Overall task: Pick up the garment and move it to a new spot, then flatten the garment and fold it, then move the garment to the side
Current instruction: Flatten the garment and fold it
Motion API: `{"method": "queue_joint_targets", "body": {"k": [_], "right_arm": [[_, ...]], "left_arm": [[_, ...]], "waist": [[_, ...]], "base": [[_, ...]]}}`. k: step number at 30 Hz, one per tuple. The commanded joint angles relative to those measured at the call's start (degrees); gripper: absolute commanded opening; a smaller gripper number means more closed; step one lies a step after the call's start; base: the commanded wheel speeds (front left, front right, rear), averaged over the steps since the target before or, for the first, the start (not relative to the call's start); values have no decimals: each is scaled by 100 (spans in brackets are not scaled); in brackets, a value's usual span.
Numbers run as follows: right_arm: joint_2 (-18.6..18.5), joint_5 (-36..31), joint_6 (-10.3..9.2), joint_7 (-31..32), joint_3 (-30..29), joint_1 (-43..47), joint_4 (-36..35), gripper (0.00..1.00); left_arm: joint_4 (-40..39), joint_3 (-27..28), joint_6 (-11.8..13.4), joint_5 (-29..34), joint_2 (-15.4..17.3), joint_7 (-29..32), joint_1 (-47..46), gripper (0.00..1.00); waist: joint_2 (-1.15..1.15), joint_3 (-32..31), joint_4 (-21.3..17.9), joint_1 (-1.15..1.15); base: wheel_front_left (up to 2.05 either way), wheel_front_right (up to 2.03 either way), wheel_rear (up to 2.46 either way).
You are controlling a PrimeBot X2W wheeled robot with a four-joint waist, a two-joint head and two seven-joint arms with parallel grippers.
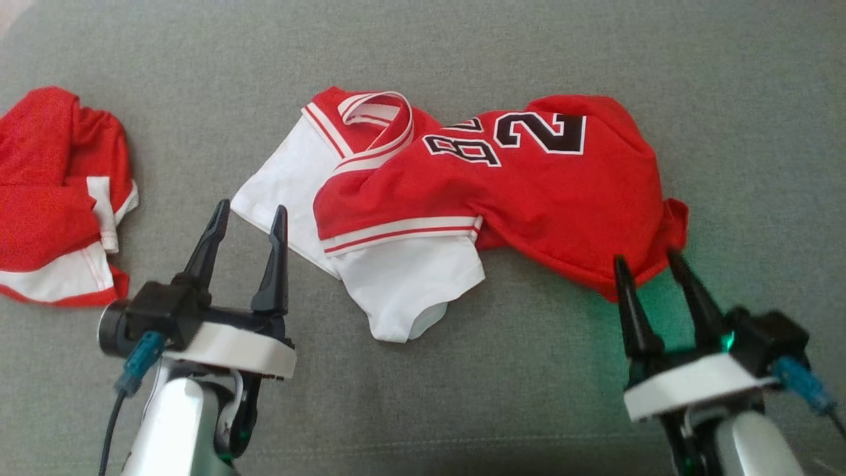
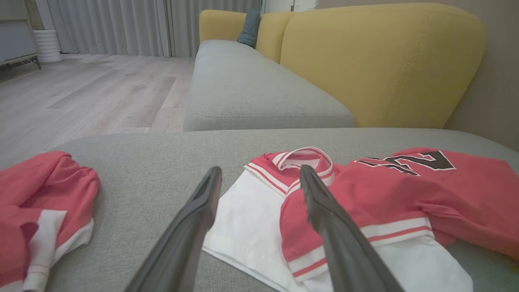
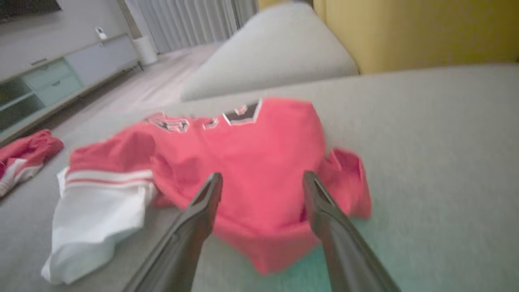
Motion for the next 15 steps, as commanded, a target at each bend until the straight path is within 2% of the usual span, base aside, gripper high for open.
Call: {"method": "queue_joint_targets", "body": {"k": [1, 6, 15], "right_arm": [[-21, -70, -5, -63, 174, -285, -271, 100], [-59, -249, -5, 0, 191, -719, -548, 100], [-211, -205, -5, 101, -18, -867, -444, 100]], "left_arm": [[-179, 239, 27, 41, 76, -70, -40, 100], [-165, 271, 83, 40, 96, -70, 58, 100], [-211, 267, 163, 41, 111, -70, 180, 100]], "waist": [[0, -35, -9, 0], [0, -178, -23, 0], [0, -320, 61, 0]], "base": [[0, 0, 0], [0, 0, 0], [0, 0, 0]]}}
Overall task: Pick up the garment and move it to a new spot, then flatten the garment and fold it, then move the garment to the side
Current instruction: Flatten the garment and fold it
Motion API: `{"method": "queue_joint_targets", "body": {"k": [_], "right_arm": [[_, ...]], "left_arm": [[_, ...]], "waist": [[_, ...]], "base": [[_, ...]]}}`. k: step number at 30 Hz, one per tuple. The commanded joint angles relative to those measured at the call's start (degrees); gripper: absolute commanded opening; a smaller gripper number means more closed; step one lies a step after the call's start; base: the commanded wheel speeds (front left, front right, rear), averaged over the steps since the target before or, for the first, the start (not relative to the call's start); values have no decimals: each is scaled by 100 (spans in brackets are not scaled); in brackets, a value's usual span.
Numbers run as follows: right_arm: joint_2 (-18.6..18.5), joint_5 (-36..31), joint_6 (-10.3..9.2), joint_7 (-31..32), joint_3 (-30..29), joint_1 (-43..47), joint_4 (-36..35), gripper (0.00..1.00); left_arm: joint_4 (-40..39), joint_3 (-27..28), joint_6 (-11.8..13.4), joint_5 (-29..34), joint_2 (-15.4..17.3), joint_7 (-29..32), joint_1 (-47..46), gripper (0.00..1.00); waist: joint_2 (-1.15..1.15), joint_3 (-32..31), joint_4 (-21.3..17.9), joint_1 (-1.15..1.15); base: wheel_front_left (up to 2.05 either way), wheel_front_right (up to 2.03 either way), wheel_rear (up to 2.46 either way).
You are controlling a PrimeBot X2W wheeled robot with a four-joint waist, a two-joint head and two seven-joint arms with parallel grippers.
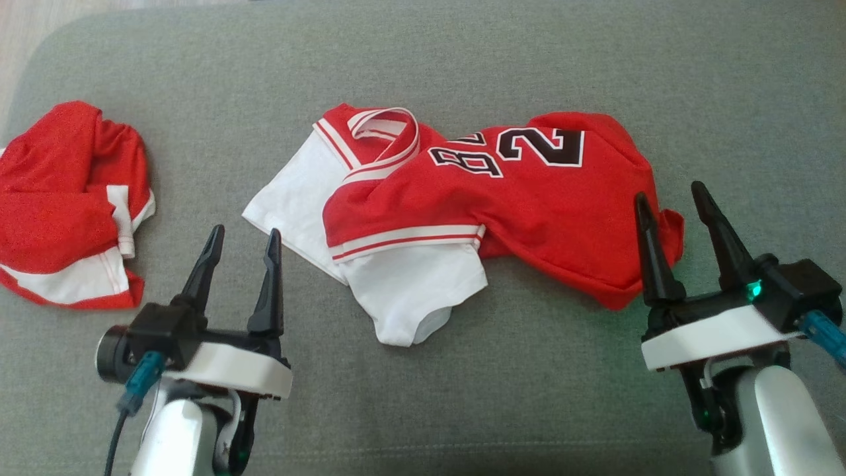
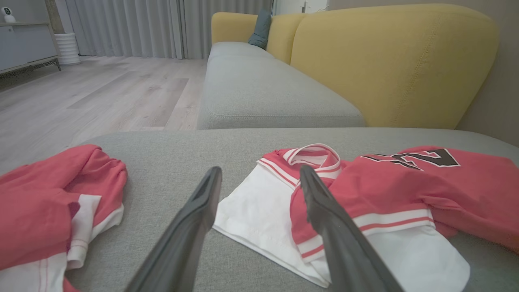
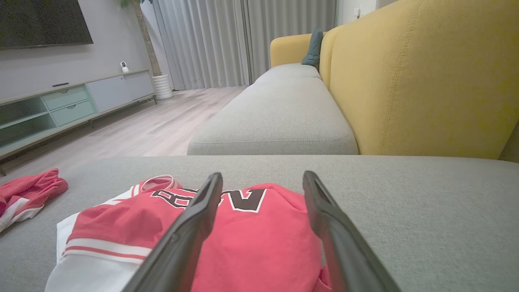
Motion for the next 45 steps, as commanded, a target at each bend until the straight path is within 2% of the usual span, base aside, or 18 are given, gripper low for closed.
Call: {"method": "queue_joint_targets", "body": {"k": [1, 16, 21, 28, 39, 40, 41, 42, 45], "right_arm": [[-32, 29, -5, 9, 81, -100, -160, 100], [-24, 265, -5, 125, 1, -117, 46, 100], [-404, 470, -5, 542, -193, -49, 394, 100], [-902, 643, -5, 1099, -140, -280, 729, 100], [-1329, 843, -5, 1694, 175, -779, 1168, 100], [-1351, 882, -5, 1742, 225, -824, 1209, 96], [-1362, 939, -5, 1782, 257, -863, 1246, 41], [-1377, 986, -5, 1822, 279, -893, 1278, 0], [-1369, 1121, -5, 1780, 193, -905, 1265, 0]], "left_arm": [[-212, 235, 33, 38, 86, -70, -118, 100], [-321, 181, 83, 43, 149, -70, -175, 100], [-357, 141, 73, 35, 133, -70, -266, 100], [-345, 85, 43, 16, 85, -70, -401, 100], [-332, 82, -22, 3, 40, -70, -559, 100], [-330, 86, -26, 5, 38, -70, -567, 100], [-328, 90, -30, 8, 36, -70, -574, 100], [-326, 93, -33, 12, 34, -70, -582, 100], [-320, 106, -42, 30, 30, -70, -596, 100]], "waist": [[0, 1, 1, 0], [0, 94, -37, 0], [0, 227, -14, 0], [0, 372, 22, 0], [0, 556, 119, 0], [0, 569, 123, 0], [0, 582, 126, 0], [0, 591, 130, 0], [0, 597, 138, 0]], "base": [[0, 0, 0], [0, 0, 0], [0, 0, 0], [0, 0, 0], [0, 0, 0], [0, 0, 0], [0, 0, 0], [0, 0, 0], [0, 0, 0]]}}
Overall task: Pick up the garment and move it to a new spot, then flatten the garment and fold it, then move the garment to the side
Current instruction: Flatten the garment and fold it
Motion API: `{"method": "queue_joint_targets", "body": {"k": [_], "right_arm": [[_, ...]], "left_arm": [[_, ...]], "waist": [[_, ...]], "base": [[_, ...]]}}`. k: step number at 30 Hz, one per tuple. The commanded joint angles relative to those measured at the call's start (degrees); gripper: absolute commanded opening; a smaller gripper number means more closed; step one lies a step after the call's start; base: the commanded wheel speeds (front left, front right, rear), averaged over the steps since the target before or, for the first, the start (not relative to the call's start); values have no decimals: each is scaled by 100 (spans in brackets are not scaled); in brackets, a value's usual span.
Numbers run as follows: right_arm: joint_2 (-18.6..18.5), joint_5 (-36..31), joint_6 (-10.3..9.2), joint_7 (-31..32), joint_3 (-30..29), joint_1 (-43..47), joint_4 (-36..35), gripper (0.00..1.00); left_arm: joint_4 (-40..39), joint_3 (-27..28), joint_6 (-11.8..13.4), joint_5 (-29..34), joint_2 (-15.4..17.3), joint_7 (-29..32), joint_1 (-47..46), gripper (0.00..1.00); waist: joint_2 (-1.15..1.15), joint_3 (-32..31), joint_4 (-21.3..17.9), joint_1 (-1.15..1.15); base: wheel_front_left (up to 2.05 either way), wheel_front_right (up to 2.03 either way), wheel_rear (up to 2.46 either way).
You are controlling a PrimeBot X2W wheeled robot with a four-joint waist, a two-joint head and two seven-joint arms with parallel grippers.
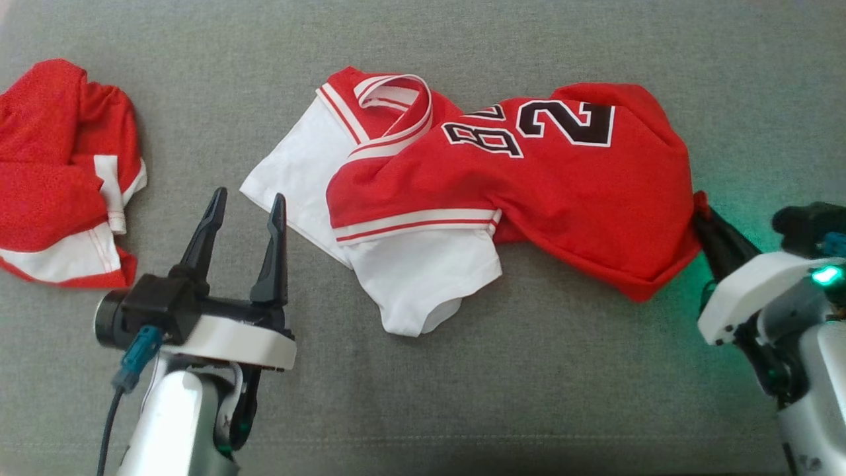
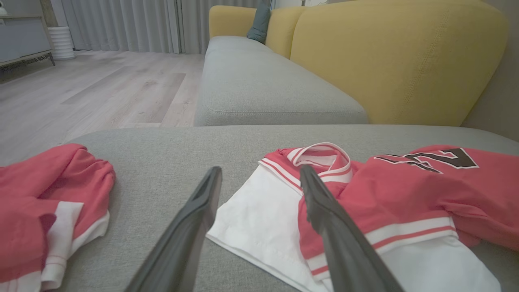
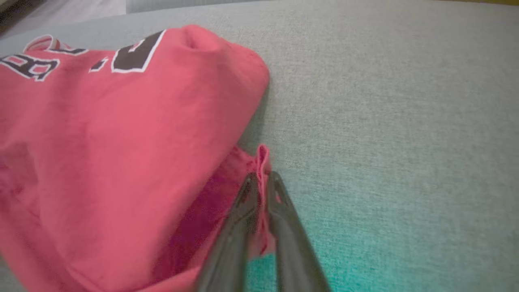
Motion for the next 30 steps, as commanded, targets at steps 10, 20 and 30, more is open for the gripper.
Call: {"method": "queue_joint_targets", "body": {"k": [10, 20, 30], "right_arm": [[749, 533, -5, -429, -1417, 586, -629, 0], [1380, 791, -5, -489, -1933, 1275, -1156, 100], [1381, -601, -5, -1452, -1209, 1383, -2237, 100]], "left_arm": [[-192, 262, 8, 68, 31, -70, -102, 100], [-215, 317, 6, 87, 60, -70, -24, 100], [-195, 375, 29, 76, 93, -70, 64, 100]], "waist": [[0, -135, -145, 0], [0, -173, -297, 0], [0, -278, -329, 0]], "base": [[0, 0, 0], [0, 0, 0], [0, 0, 0]]}}
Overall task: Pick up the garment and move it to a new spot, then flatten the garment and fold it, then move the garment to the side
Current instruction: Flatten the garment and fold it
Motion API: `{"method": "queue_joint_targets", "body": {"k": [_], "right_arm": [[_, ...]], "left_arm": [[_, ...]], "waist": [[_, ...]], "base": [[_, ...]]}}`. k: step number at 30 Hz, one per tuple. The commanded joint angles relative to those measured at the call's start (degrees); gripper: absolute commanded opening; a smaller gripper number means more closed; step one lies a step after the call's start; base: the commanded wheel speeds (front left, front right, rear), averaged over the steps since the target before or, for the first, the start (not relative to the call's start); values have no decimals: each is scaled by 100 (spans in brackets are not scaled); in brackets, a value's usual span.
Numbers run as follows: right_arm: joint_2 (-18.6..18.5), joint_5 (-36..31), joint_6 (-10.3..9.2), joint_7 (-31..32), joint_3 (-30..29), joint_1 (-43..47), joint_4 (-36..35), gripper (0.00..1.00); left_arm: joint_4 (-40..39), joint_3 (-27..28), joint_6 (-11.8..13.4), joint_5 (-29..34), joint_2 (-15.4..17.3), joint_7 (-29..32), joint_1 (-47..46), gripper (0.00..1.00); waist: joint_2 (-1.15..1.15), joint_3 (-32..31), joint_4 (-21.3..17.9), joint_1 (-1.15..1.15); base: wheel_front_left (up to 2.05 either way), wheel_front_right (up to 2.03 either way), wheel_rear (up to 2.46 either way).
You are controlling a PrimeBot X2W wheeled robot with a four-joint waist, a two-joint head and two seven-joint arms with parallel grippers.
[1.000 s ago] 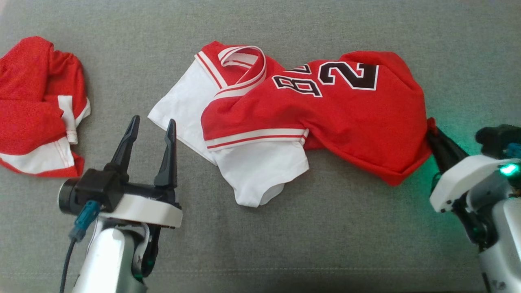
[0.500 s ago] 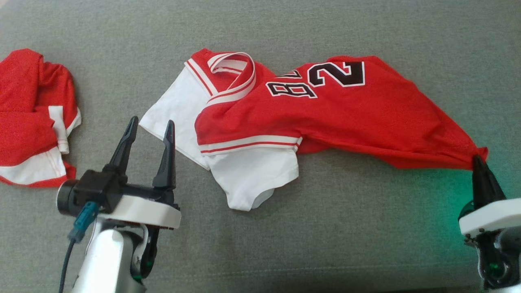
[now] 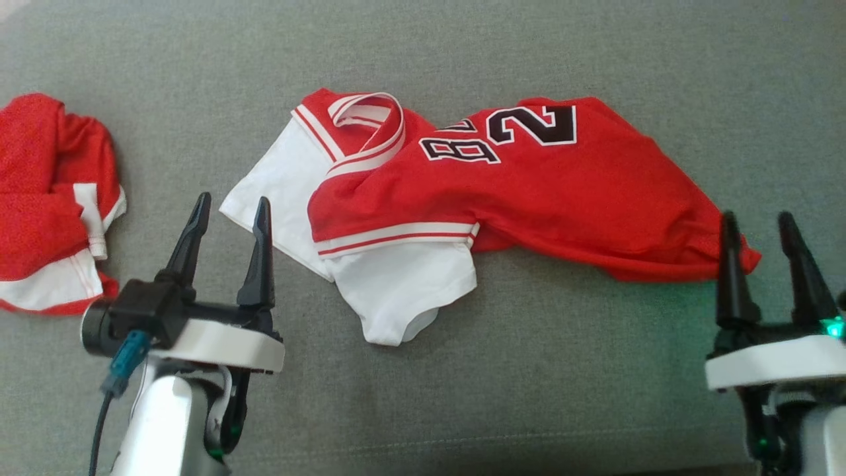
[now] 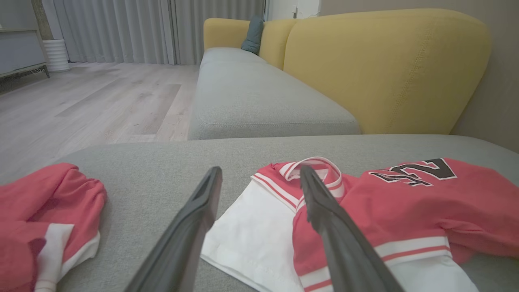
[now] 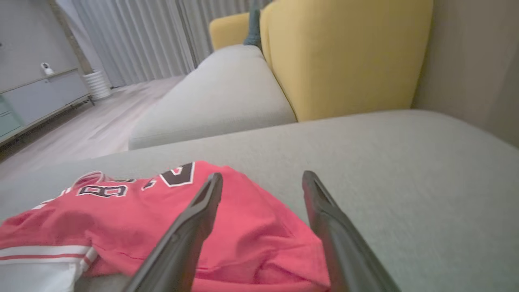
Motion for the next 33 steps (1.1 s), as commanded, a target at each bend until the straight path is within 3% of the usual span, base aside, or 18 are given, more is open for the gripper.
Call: {"method": "queue_joint_targets", "body": {"k": [1, 9, 24, 29, 33], "right_arm": [[-71, -44, -5, -55, 146, -152, -224, 100], [-106, -403, -5, -106, 689, -268, -403, 100], [-87, -294, -5, -120, 738, -274, -198, 100], [-83, -286, -5, -88, 720, -254, -186, 100], [-71, -252, -5, -63, 753, -256, -181, 100]], "left_arm": [[-190, 193, 31, 36, 83, -70, -4, 100], [-185, 152, 64, 37, 85, -70, 121, 100], [-182, 65, 118, 14, 94, -70, 166, 100], [-185, -312, -163, -76, 60, 247, 196, 100], [158, -911, -396, -394, -60, 989, 291, 100]], "waist": [[0, -27, 6, 0], [0, -227, 88, 0], [0, -275, 155, 0], [0, -240, 166, 0], [0, -157, 130, 0]], "base": [[0, 0, 0], [0, 0, 0], [0, 0, 0], [0, 0, 0], [0, 0, 0]]}}
